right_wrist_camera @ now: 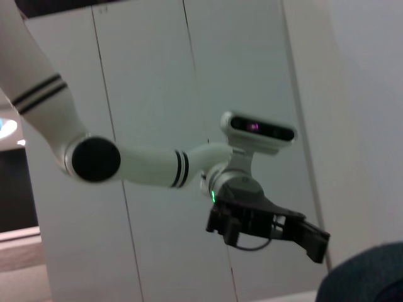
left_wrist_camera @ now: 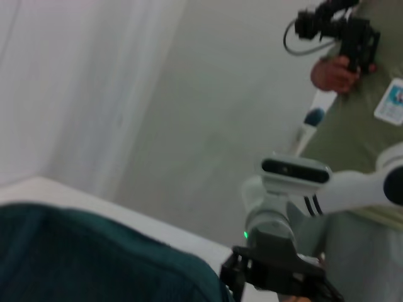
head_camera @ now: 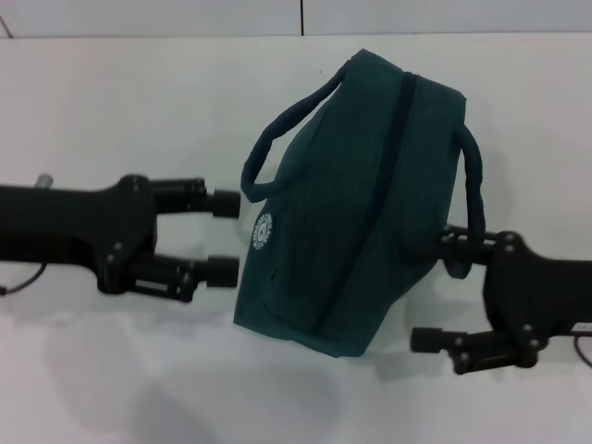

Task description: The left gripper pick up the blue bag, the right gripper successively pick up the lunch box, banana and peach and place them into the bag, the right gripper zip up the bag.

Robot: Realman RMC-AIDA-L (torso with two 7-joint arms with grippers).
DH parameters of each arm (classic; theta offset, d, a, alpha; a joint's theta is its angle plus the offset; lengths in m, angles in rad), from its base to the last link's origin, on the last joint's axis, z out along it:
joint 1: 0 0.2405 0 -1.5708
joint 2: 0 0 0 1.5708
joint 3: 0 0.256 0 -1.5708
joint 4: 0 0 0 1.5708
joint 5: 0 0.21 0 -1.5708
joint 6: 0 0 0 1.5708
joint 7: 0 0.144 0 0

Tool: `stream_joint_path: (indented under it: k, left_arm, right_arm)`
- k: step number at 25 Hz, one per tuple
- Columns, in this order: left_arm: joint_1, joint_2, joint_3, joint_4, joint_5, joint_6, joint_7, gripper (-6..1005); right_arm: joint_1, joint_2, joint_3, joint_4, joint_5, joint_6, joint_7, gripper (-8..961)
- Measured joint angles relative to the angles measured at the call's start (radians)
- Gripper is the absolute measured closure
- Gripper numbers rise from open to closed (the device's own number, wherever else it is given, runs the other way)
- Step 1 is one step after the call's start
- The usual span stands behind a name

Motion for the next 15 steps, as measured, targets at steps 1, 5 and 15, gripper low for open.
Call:
stream_joint_path:
  k: [1,5,15]
  left_arm:
    - [0.004,0.0,-0.002,-0.01,0.01,0.004,0.012,121]
    - [0.023,0.003,-0.002,-0.034,0.016,0.021,0.059,120]
    - [0.076,0.002,0.0,-0.039,0.02,0.026,0.108,121]
  right_arm:
    - [0.003,0.002,-0.004,0.002,-0.005,0.007,-0.001,89]
    - [0.017,0.005,-0.035,0.011,-0.014,0.045,0.004,89]
    - [0.028,0.007,-0.042,0.013,-0.014,0.067,0.008,90]
